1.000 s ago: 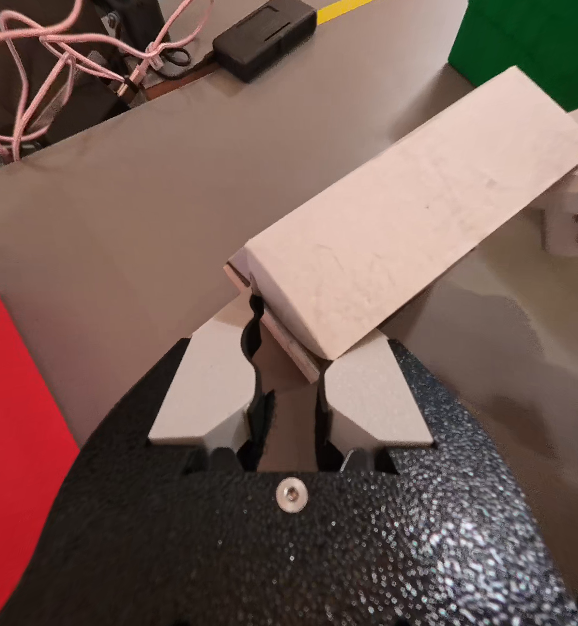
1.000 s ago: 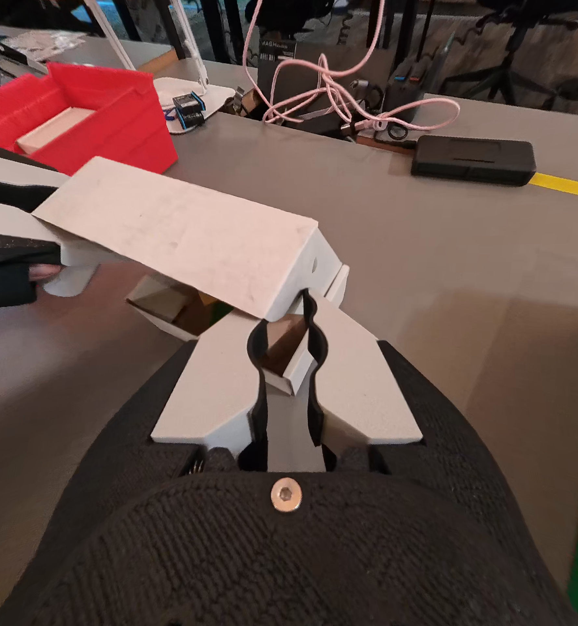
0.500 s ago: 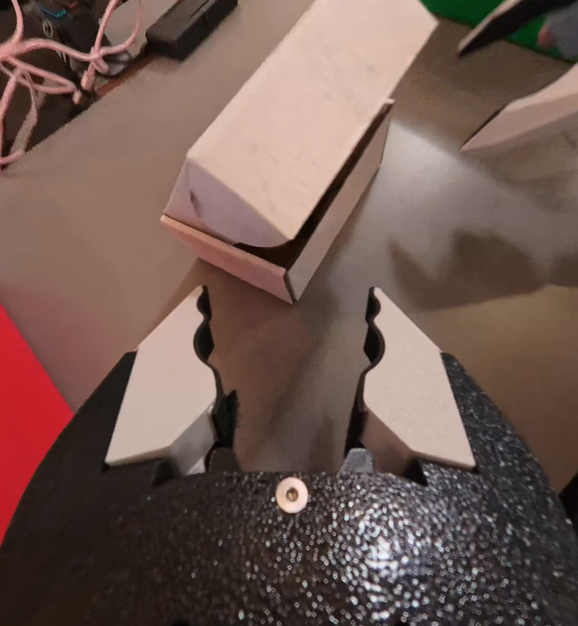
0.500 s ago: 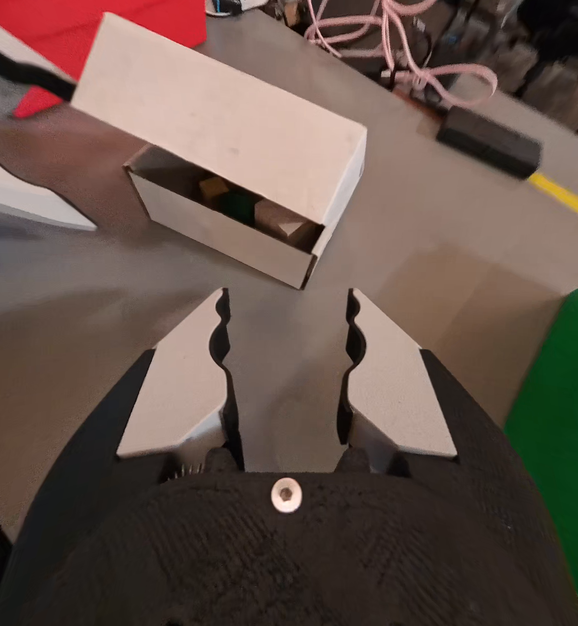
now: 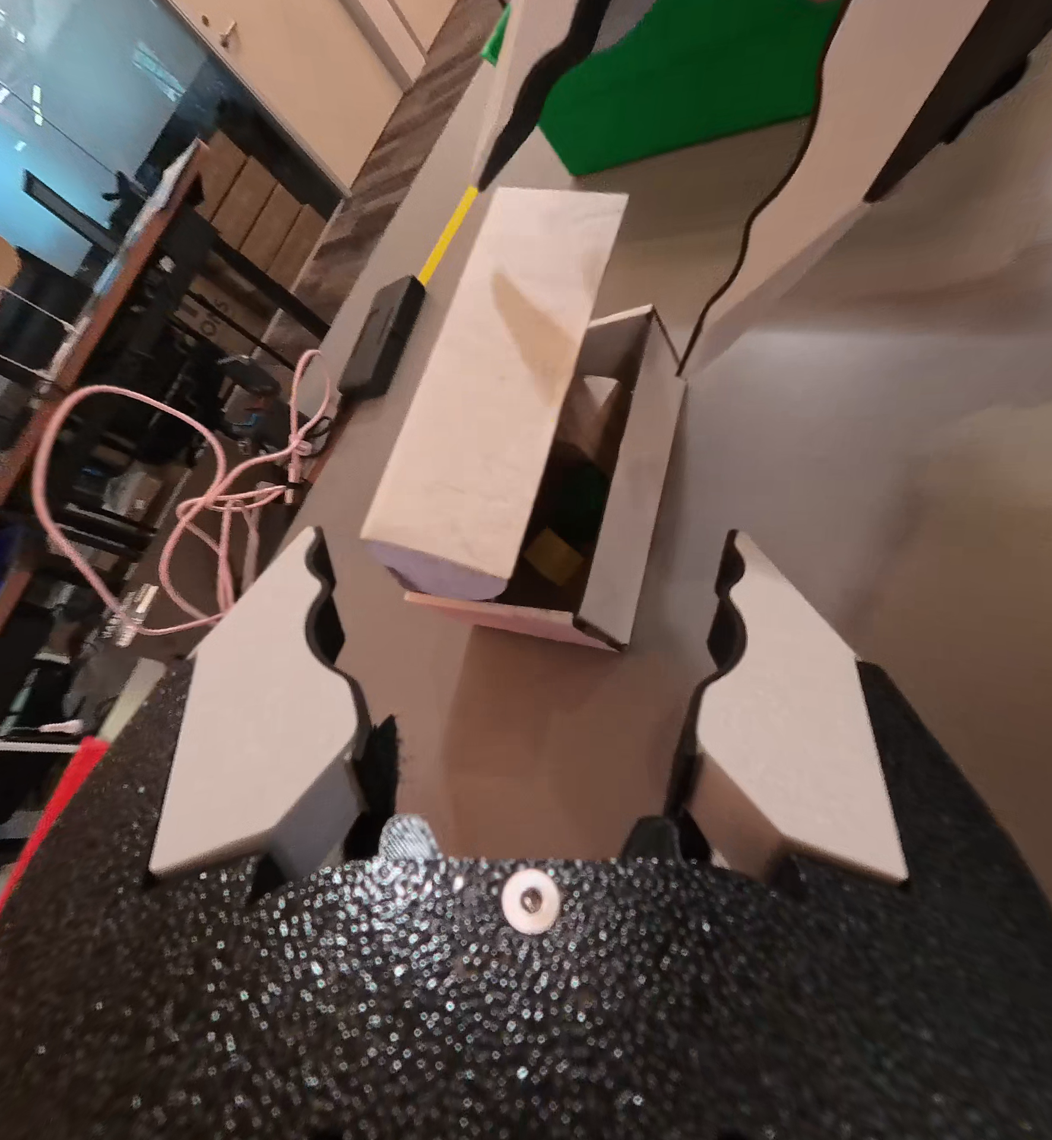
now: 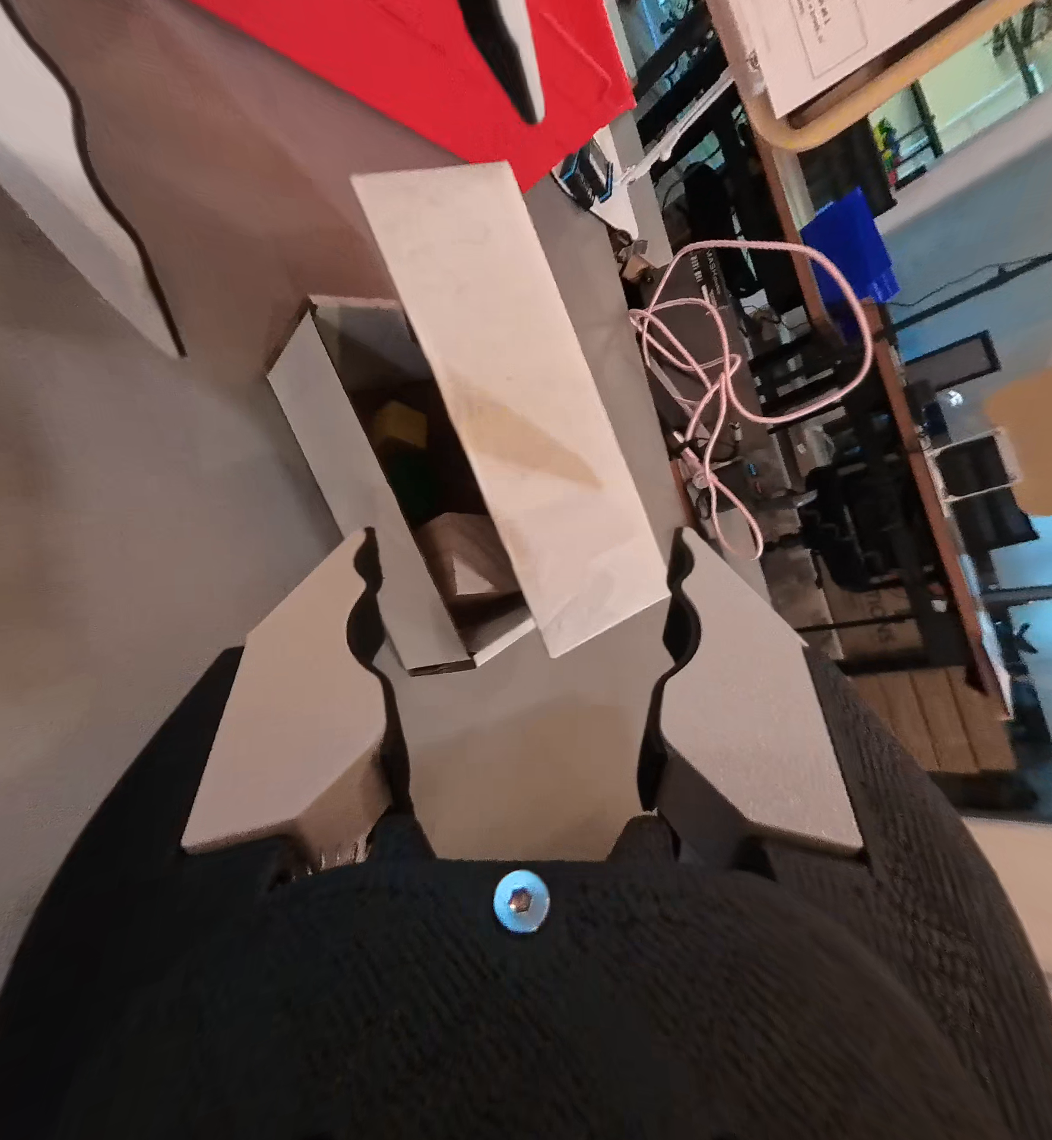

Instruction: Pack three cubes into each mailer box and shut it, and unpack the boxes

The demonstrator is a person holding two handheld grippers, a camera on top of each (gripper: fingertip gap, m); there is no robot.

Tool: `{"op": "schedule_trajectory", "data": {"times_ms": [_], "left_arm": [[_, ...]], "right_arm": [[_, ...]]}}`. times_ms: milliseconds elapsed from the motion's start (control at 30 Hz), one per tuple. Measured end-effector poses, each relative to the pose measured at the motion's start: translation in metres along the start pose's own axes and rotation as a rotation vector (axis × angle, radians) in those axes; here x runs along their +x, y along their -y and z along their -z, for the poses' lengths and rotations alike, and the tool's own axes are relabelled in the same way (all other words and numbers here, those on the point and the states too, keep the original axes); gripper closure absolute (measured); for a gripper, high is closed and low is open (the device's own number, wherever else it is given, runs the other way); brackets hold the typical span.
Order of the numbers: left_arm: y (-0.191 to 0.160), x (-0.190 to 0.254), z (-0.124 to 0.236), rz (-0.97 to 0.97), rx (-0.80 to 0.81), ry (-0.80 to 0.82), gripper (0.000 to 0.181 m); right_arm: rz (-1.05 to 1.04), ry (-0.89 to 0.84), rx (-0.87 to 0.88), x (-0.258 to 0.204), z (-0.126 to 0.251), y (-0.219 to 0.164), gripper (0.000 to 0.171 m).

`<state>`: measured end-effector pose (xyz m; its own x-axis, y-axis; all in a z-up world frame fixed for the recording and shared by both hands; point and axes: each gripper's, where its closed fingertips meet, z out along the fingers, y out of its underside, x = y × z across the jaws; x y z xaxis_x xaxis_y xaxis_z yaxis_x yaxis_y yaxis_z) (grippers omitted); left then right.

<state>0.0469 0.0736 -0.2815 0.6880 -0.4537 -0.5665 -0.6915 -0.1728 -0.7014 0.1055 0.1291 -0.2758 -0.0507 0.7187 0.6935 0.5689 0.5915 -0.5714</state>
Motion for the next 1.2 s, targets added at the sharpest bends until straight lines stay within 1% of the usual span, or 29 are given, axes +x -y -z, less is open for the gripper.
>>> {"op": "schedule_trajectory", "data": {"times_ms": [100,200,300,367,467,800,900,1000,1067,1133,1200], "left_arm": [[0.011,-0.005,0.008,-0.042,0.037,0.019,0.060],[0.012,-0.005,-0.001,-0.074,0.015,-0.024,0.057],[0.005,-0.002,-0.011,-0.067,-0.009,-0.074,0.066],[0.001,0.006,-0.011,-0.040,0.001,-0.109,0.075],[-0.007,0.017,-0.011,-0.041,-0.010,-0.121,0.083],[-0.027,0.041,-0.014,-0.044,-0.060,-0.157,0.097],[-0.029,0.043,-0.012,-0.045,-0.054,-0.153,0.094],[-0.032,0.037,-0.006,-0.056,-0.023,-0.124,0.083],[-0.036,0.031,-0.006,-0.120,-0.018,-0.113,0.074],[-0.040,0.025,-0.010,-0.213,-0.025,-0.108,0.071],[-0.037,0.026,-0.017,-0.263,-0.006,-0.147,0.072]], "right_arm": [[0.007,0.021,0.030,0.006,0.003,0.004,0.078],[0.016,0.066,-0.033,0.007,-0.005,-0.011,0.075],[0.028,0.096,-0.067,-0.001,-0.005,-0.019,0.078],[0.025,0.103,-0.065,-0.008,-0.001,-0.019,0.083],[0.013,0.110,-0.067,-0.020,0.003,-0.023,0.085],[-0.036,0.178,-0.094,-0.048,-0.002,-0.036,0.092],[-0.047,0.153,-0.092,-0.045,0.000,-0.039,0.090],[-0.053,0.094,-0.086,-0.036,0.003,-0.047,0.081],[0.005,0.080,-0.096,-0.037,-0.002,-0.051,0.073],[0.101,0.067,-0.102,-0.040,-0.011,-0.049,0.069],[0.186,0.076,-0.088,-0.045,-0.020,-0.040,0.069]]}}
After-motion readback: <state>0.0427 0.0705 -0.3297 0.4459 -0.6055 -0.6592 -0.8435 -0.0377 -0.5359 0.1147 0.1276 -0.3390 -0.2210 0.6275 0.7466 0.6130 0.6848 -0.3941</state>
